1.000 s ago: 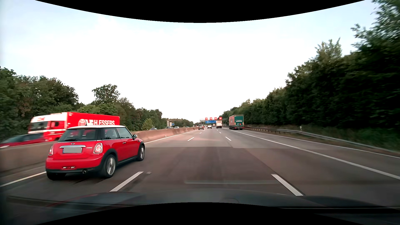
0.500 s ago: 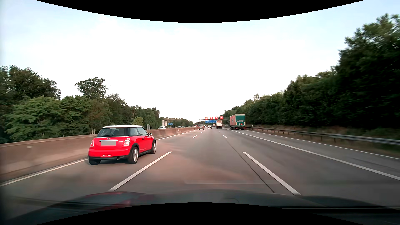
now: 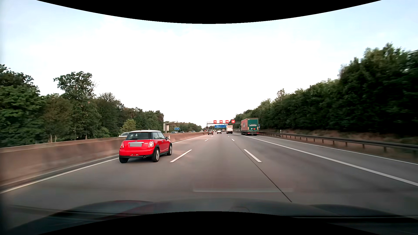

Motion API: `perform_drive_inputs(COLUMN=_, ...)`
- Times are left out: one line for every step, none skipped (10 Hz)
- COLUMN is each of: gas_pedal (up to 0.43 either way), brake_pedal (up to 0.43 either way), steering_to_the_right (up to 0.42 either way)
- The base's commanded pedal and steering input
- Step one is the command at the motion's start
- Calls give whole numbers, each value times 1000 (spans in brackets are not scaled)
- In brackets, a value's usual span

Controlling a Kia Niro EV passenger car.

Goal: Follow the waypoints while adhering to traffic rules and regulations

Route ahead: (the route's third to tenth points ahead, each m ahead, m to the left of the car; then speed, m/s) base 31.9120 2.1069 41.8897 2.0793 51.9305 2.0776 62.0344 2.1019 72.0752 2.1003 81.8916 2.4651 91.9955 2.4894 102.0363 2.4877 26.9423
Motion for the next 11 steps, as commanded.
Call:
perform_drive_inputs(gas_pedal=189, brake_pedal=0, steering_to_the_right=-4)
perform_drive_inputs(gas_pedal=189, brake_pedal=0, steering_to_the_right=-4)
perform_drive_inputs(gas_pedal=189, brake_pedal=0, steering_to_the_right=-3)
perform_drive_inputs(gas_pedal=189, brake_pedal=0, steering_to_the_right=-3)
perform_drive_inputs(gas_pedal=189, brake_pedal=0, steering_to_the_right=-4)
perform_drive_inputs(gas_pedal=189, brake_pedal=0, steering_to_the_right=-4)
perform_drive_inputs(gas_pedal=189, brake_pedal=0, steering_to_the_right=-3)
perform_drive_inputs(gas_pedal=189, brake_pedal=0, steering_to_the_right=-4)
perform_drive_inputs(gas_pedal=189, brake_pedal=0, steering_to_the_right=-4)
perform_drive_inputs(gas_pedal=189, brake_pedal=0, steering_to_the_right=-4)
perform_drive_inputs(gas_pedal=189, brake_pedal=0, steering_to_the_right=-4)
